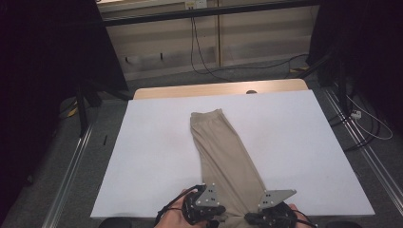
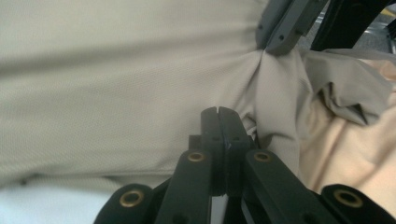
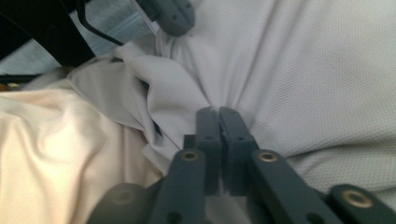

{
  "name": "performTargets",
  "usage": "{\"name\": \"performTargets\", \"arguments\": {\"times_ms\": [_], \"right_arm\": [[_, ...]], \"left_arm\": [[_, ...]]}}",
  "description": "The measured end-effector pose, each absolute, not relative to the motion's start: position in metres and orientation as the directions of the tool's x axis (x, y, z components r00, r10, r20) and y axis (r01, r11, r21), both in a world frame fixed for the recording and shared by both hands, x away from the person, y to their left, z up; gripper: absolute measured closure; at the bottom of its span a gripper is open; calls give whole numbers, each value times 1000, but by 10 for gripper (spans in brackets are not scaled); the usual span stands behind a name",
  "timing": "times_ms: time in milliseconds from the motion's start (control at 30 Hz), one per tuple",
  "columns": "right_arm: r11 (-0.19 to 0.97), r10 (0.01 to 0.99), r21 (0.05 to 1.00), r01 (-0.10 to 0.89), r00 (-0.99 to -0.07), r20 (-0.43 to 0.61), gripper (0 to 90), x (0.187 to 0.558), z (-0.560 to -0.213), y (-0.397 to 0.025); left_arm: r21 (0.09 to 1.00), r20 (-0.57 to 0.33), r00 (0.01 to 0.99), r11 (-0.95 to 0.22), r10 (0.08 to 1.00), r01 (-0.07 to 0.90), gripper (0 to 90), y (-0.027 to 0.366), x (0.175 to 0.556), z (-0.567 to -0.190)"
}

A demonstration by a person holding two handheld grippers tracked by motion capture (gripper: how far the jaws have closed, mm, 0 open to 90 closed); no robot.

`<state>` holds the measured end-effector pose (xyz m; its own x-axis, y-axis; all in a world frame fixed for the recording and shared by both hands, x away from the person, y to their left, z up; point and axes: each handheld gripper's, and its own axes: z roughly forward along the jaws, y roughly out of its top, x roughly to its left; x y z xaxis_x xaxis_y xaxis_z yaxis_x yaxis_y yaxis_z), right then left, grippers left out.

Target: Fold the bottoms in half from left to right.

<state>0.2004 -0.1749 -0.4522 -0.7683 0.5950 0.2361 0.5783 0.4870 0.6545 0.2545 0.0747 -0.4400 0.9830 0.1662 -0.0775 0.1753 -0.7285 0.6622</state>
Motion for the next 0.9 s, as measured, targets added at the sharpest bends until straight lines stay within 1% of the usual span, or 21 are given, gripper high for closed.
{"name": "performTargets", "arguments": {"times_ms": [33,100,167,200,233,267,300,333,367,433,467,500,533,567,633,667,733,833,900], "right_arm": [[486,591,652,582,-769,245,842,201,-452,-175],[486,587,654,579,-771,247,797,200,-452,-175],[480,584,660,578,-772,252,777,200,-451,-175],[467,589,663,586,-765,261,756,200,-450,-175],[421,599,667,614,-741,304,743,203,-447,-176],[396,613,671,627,-725,315,736,205,-446,-176],[381,633,678,628,-712,304,710,209,-443,-176],[387,656,705,594,-715,242,691,218,-439,-178],[387,656,705,594,-715,242,691,218,-439,-178],[377,685,709,596,-695,220,665,229,-438,-183],[372,698,717,589,-687,203,657,238,-437,-187],[380,716,722,579,-678,167,648,245,-436,-189],[398,723,724,563,-678,130,651,250,-436,-190],[423,733,725,543,-676,78,651,259,-435,-192],[435,752,719,543,-658,43,643,270,-436,-195],[446,758,705,552,-651,31,627,279,-440,-198],[444,765,699,561,-644,32,612,281,-442,-199],[447,767,677,584,-640,46,579,280,-449,-201],[445,769,685,576,-638,36,581,277,-451,-201]], "left_arm": [[658,-84,983,-732,162,177,900,78,254,-439],[668,-102,976,-714,192,210,900,86,250,-440],[668,-103,972,-709,212,226,900,93,250,-440],[667,-122,964,-699,237,257,900,96,249,-440],[671,-128,963,-693,239,262,891,97,249,-440],[675,-134,963,-689,234,262,863,100,249,-439],[683,-139,962,-681,236,265,825,101,249,-439],[689,-125,961,-675,246,263,716,104,251,-437],[698,-130,954,-658,272,283,716,104,252,-437],[699,-114,944,-650,309,298,673,105,260,-434],[707,-120,936,-633,331,315,652,107,265,-434],[705,-117,931,-631,345,323,627,109,269,-435],[709,-112,917,-616,383,344,612,111,275,-436],[703,-106,905,-612,412,361,567,114,281,-436],[707,-114,888,-591,446,388,530,117,288,-438],[703,-114,884,-592,454,395,485,119,292,-439],[708,-84,880,-593,468,383,483,120,297,-441],[720,-78,872,-578,483,385,418,118,302,-442],[728,-65,874,-576,482,372,400,115,304,-443]]}}
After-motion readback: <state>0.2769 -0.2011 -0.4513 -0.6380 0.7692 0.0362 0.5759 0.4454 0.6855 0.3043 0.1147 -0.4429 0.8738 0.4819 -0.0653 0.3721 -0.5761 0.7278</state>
